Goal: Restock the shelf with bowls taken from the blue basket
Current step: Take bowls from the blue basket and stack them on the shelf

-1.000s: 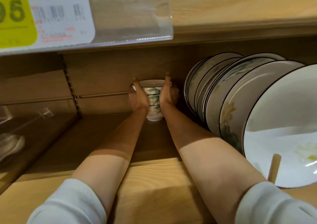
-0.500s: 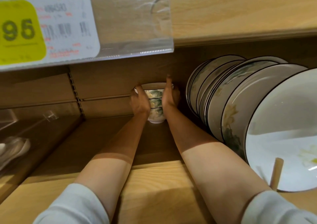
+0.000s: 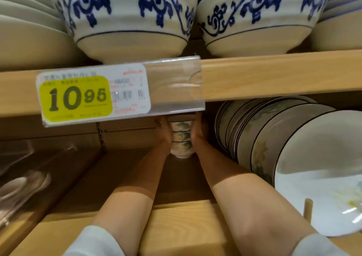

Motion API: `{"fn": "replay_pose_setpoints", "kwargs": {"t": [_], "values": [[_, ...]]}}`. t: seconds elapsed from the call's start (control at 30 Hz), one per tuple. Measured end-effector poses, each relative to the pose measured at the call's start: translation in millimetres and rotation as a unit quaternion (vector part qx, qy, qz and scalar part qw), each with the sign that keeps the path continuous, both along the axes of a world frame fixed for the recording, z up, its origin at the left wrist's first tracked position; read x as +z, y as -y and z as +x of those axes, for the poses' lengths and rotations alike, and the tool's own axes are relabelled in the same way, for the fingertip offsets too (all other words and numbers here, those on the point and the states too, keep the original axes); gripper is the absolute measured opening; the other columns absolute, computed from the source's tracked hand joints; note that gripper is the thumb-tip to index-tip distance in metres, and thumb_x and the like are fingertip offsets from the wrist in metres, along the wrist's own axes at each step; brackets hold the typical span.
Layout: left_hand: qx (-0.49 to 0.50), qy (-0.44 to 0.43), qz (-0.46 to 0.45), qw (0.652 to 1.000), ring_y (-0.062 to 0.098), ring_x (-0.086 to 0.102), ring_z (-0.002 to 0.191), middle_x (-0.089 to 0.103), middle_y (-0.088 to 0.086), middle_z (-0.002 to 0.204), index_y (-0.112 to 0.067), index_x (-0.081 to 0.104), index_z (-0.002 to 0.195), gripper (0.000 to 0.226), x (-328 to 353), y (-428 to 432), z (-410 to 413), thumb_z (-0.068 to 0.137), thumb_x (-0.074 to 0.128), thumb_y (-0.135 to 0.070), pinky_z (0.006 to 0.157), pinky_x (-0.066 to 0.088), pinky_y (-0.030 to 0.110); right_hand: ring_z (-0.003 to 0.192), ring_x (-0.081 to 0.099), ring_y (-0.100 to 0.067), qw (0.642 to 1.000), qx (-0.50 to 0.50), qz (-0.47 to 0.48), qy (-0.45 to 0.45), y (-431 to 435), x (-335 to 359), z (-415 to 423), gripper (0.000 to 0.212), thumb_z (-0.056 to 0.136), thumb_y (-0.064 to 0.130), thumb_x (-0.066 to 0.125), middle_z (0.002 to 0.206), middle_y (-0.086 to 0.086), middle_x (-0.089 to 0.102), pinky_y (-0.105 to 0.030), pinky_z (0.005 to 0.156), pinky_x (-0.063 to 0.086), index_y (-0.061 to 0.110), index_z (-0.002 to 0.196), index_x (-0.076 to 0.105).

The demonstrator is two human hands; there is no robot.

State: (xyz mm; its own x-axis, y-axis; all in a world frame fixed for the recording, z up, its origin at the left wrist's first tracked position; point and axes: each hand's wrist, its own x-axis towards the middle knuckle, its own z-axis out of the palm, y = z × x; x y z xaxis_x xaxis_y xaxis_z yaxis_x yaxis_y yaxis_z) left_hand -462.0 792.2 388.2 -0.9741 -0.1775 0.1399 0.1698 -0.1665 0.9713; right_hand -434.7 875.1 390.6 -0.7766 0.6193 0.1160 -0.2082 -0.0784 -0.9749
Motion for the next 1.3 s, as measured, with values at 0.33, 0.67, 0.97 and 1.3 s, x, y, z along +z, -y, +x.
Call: {"fn": "replay_pose_setpoints", "kwargs": {"t": [0.33, 0.67, 0.97, 1.3], "values": [[-0.078, 0.005, 0.027, 0.997, 0.026, 0.058, 0.116, 0.060, 0.013, 0.132, -0.010, 0.057, 0.131, 0.054, 18.2, 44.2, 121.8, 0.104, 0.025, -0.043, 0.099, 0.046, 0.033, 0.117, 0.053, -0.031, 0.997, -0.032, 0.066, 0.009, 21.8, 18.4, 73.2, 0.049, 0.100, 0.043, 0.034, 0.131, -0.016, 0.056, -0.028, 0.084, 0.032, 0.009, 0.130, 0.053], [-0.048, 0.054, -0.087, 0.994, 0.021, 0.052, 0.115, 0.057, 0.007, 0.133, -0.013, 0.054, 0.132, 0.045, 11.6, 111.3, 232.9, 0.105, 0.028, -0.038, 0.099, 0.038, 0.038, 0.107, 0.060, -0.028, 0.995, 0.080, -0.050, 0.020, 66.5, 18.3, 196.7, 0.043, 0.096, 0.037, 0.046, 0.122, -0.008, 0.061, -0.036, 0.079, 0.055, 0.016, 0.134, 0.051], [-0.017, 0.009, -0.047, 0.999, 0.021, 0.067, 0.097, 0.072, 0.008, 0.102, -0.012, 0.066, 0.102, 0.034, -34.5, 184.4, 377.9, 0.103, 0.034, -0.024, 0.090, 0.050, 0.035, 0.092, 0.072, -0.016, 0.971, 0.226, -0.064, -0.042, 106.3, -33.0, 319.5, 0.016, 0.090, 0.015, 0.053, 0.095, -0.005, 0.074, -0.030, 0.082, 0.055, 0.014, 0.093, 0.069], [0.255, 0.114, 0.015, 0.960, 0.018, 0.068, 0.079, 0.073, 0.011, 0.093, -0.010, 0.066, 0.095, 0.030, -125.0, 271.0, 540.9, 0.100, 0.037, -0.016, 0.075, 0.049, 0.026, 0.070, 0.072, -0.017, 0.848, 0.512, -0.086, 0.104, 202.1, -144.1, 382.5, 0.023, 0.095, 0.005, 0.044, 0.076, -0.007, 0.074, -0.030, 0.075, 0.055, 0.005, 0.089, 0.066]]}}
